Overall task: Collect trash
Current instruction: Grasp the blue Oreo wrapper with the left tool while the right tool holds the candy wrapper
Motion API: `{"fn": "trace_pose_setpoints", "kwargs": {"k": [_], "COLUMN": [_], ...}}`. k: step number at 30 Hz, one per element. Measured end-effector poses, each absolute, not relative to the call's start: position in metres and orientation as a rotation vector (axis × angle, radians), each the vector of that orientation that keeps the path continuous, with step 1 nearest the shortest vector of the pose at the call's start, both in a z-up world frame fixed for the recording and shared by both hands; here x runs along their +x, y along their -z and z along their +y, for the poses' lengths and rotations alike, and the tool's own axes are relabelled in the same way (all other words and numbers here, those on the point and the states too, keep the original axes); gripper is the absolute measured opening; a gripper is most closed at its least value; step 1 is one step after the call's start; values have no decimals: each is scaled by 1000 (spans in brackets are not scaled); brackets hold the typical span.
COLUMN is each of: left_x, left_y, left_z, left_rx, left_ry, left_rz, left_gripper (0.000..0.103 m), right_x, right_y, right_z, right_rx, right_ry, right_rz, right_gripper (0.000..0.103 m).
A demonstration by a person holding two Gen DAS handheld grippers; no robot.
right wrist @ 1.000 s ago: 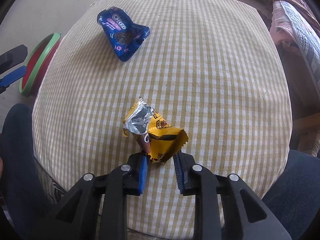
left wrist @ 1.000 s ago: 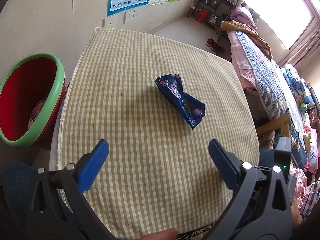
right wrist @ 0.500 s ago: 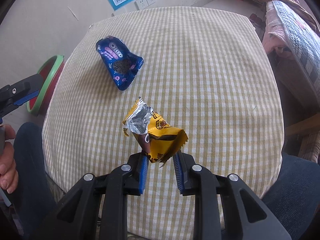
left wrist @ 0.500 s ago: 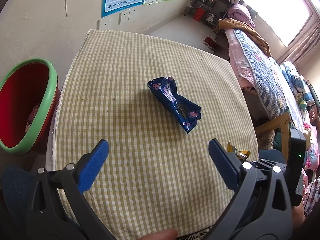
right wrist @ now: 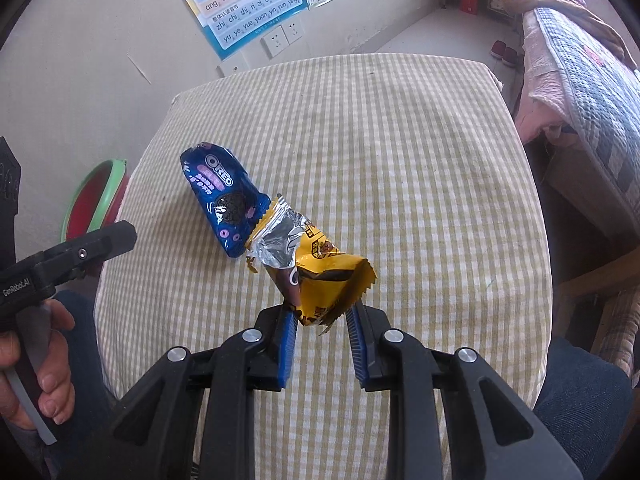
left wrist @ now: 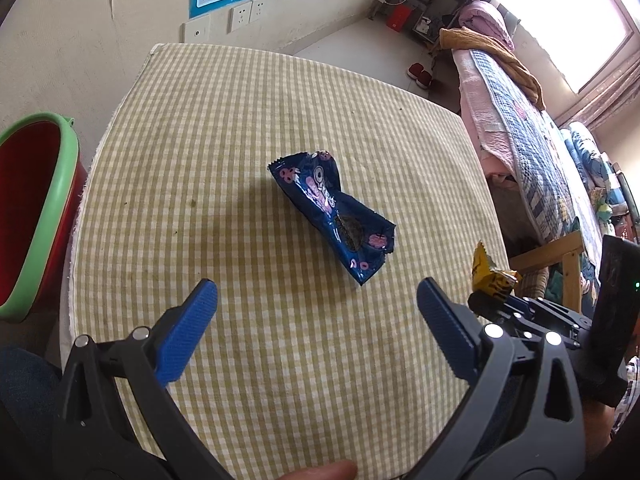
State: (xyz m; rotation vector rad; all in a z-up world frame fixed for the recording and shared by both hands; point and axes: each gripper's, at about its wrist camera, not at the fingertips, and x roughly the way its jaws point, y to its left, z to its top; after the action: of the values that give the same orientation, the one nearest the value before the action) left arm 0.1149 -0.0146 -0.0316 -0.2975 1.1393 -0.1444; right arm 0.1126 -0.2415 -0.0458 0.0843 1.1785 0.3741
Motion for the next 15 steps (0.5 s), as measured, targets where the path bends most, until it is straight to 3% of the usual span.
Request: {"fn": "trace_pose_setpoints", "kwargs": {"k": [15], "left_x": [164], "left_y": [76], "left_z": [-27], "left_rx": [-386], "left_ry": [91], "left_rz": [1200], "left_gripper": [95], "right_x": [142], "right_y": [61], "right_z": [-250], "right_rx": [146], "right_ry": [-409], "right_rz": [1164], "right_gripper": [23]}}
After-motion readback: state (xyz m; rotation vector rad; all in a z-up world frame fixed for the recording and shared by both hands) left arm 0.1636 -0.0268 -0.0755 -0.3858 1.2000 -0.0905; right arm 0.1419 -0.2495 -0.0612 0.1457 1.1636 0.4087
